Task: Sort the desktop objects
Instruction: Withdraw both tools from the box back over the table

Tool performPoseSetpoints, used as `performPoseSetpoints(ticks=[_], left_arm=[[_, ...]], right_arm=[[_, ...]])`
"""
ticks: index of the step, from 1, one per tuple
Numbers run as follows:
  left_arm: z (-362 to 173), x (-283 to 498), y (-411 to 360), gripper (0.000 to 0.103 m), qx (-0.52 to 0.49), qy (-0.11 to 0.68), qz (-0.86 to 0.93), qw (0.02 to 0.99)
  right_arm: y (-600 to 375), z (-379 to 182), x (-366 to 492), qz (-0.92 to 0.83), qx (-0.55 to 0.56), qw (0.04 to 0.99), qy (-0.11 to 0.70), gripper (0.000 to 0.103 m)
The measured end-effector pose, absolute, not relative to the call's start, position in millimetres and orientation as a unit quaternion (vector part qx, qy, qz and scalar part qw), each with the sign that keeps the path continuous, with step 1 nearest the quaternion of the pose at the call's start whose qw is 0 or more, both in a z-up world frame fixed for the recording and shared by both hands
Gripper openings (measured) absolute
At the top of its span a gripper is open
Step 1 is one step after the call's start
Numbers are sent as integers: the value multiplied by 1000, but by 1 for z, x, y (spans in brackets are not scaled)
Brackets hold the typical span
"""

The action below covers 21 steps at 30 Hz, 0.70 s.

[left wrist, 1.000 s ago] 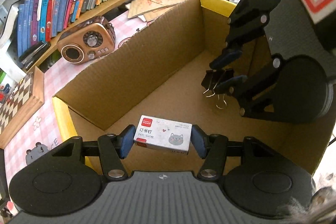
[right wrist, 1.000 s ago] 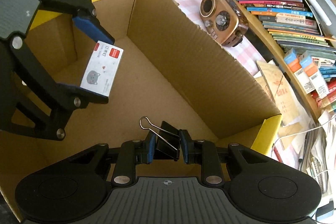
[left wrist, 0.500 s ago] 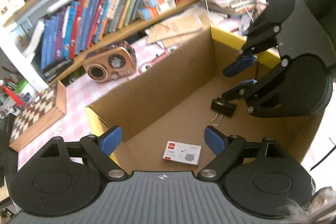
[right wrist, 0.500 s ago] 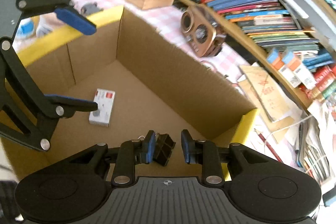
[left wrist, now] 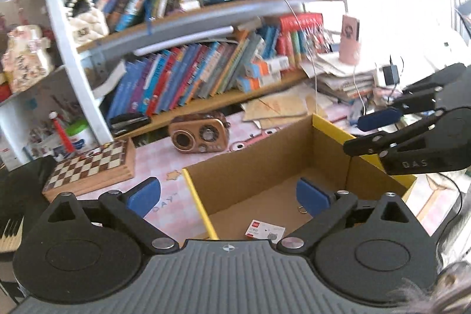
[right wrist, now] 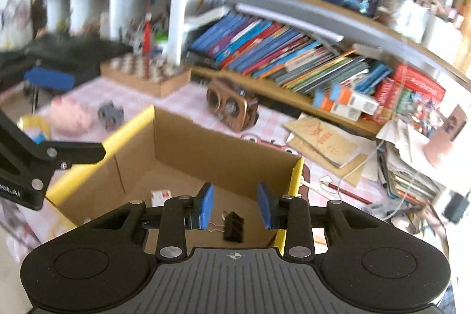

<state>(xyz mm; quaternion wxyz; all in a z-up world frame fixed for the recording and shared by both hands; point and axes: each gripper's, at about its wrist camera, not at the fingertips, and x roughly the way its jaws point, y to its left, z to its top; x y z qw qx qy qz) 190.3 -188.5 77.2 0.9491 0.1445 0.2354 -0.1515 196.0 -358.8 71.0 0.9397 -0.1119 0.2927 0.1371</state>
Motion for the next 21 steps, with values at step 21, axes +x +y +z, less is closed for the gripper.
performPoseSetpoints(ticks=[21], left_arm=[[55,88,-88,100,53,243,-89,965]], right_arm=[[-322,50,71,-28,5,964,264,34]])
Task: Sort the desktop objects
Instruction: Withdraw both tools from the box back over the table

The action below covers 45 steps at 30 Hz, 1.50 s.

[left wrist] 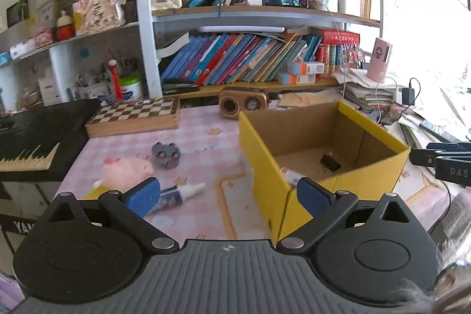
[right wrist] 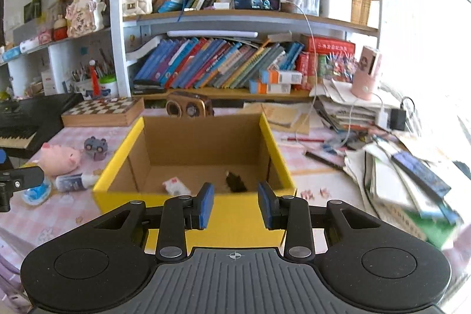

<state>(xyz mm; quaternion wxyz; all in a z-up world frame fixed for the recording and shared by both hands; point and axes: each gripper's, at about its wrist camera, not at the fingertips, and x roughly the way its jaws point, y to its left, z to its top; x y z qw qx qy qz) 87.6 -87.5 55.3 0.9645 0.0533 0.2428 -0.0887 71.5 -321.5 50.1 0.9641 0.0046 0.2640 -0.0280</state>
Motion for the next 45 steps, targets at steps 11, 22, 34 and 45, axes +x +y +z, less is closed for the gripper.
performPoseSetpoints(ticks=[11,22,34,45], left_arm=[[34,53,-42,100,39,268,-75,960],[14,28,-15,100,53,296,-73,951],[6,19,7,100,42,318,-65,945],[3,14,17,100,37,321,-57,945]], right_arm=[[-263,31,30,-39,12,959,281,34],[-223,13,5,-30,17,949,312,34],[-193,5,-2,-1,14,942,335,34],[-176,4,-1,26,1,939,343,34]])
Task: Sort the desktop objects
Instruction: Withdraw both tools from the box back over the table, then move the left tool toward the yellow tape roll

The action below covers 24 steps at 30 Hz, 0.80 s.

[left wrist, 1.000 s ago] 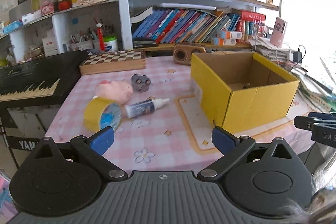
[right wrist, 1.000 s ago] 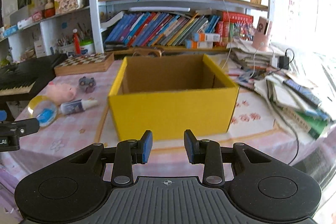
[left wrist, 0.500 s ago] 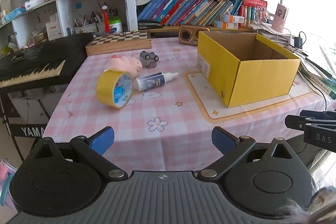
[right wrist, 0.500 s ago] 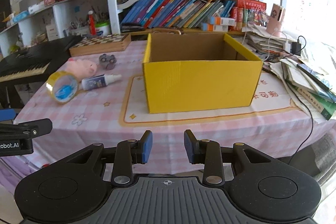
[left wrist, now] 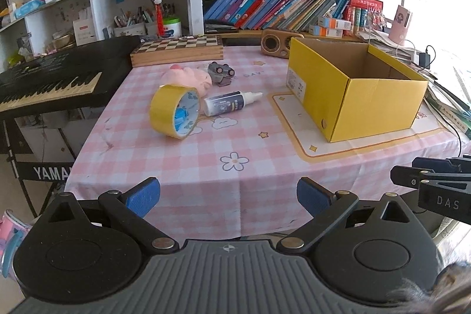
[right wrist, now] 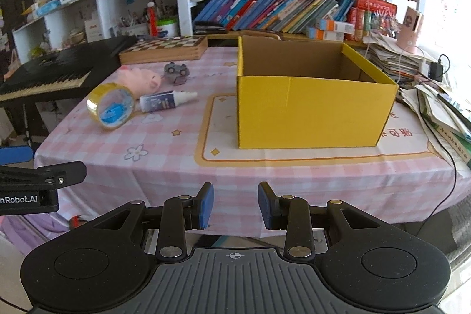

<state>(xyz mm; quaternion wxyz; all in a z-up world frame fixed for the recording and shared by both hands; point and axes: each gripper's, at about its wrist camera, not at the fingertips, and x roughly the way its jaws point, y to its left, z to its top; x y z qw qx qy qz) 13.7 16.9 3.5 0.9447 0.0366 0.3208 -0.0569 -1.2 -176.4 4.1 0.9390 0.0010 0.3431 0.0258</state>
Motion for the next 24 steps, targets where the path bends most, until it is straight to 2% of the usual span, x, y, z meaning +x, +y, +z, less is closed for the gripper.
performPoseSetpoints(ticks=[5,20,24], left_arm=[[5,12,22,100,36,318,-53,946],[8,7,49,103,28,312,-31,949],[7,6,57,103,23,315,-24,949]], right_arm=[[-171,6,-1,32,-2,940,340,40],[-136,10,5,78,-27,939,333,44],[-125,10,6,89,-38,937,335,52]])
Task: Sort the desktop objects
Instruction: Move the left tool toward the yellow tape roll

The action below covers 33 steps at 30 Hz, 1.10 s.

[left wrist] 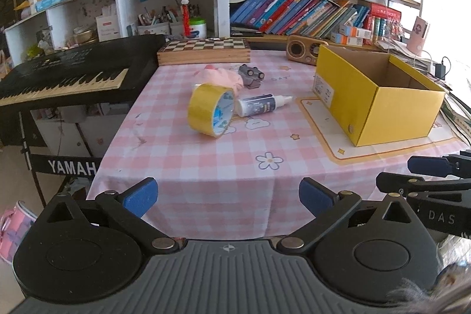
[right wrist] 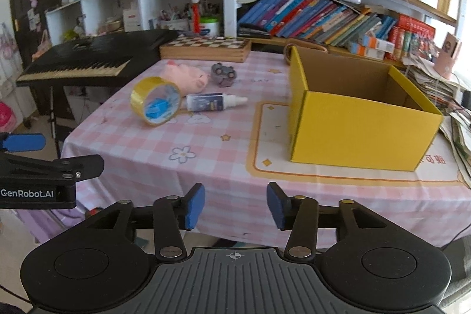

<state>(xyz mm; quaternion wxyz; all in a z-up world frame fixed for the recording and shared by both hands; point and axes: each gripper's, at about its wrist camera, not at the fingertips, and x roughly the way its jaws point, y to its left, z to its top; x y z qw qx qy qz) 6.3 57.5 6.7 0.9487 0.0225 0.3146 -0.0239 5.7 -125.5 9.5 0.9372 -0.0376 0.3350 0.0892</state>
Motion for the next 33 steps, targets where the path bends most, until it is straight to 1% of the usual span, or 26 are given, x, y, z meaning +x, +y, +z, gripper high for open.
performPoseSetpoints(ticks=[14,17,23,25,33], left_arm=[[5,6,80,103,6,319,-5,948],[3,7,81,103,4,325,-8,946],[0,11,81,103,1,330,-4,944],[-1,13,81,103,2,333,-3,943],[-4,31,78,103,11,344,-1,939]], right_arm=[[-101,12,13,112,-58,933,336,59],[-99,11,14,114,-61,932,338,66],[-98,9,19,121,-64,930,342,69],[-98,8,22,124,-65,929,343,74],[-96,4,47,139,-66,924,350,81]])
